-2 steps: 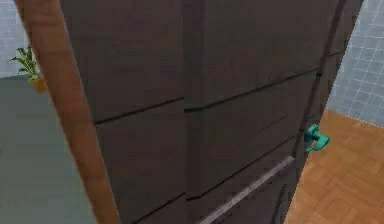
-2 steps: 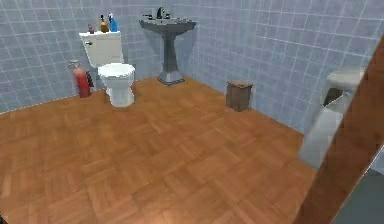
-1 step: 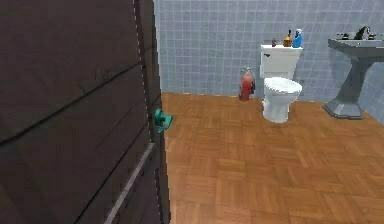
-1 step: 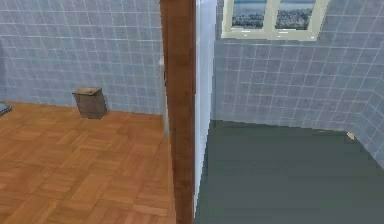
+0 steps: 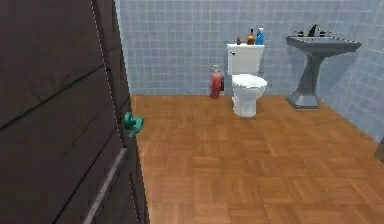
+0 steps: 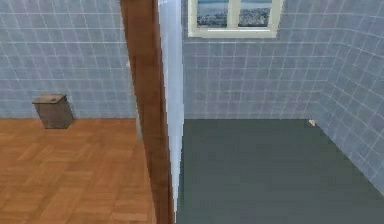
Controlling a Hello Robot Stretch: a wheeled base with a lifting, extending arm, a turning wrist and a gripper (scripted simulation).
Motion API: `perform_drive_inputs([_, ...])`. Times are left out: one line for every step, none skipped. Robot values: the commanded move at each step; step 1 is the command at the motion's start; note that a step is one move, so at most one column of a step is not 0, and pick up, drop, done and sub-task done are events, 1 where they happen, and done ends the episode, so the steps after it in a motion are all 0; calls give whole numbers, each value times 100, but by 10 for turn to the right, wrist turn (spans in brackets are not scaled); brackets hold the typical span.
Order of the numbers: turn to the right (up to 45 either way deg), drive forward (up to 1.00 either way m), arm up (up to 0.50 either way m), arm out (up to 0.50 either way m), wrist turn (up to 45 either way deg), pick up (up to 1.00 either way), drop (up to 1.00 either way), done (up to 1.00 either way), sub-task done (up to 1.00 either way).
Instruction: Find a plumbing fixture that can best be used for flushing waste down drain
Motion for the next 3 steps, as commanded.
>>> perform_drive_inputs([0, 30, 0, 0, 0, 0, 0, 0, 0])
perform_drive_inputs([150, 0, 0, 0, 0, 0, 0, 0, 0])
perform_drive_inputs([0, 100, 0, 0, 0, 0, 0, 0, 0])
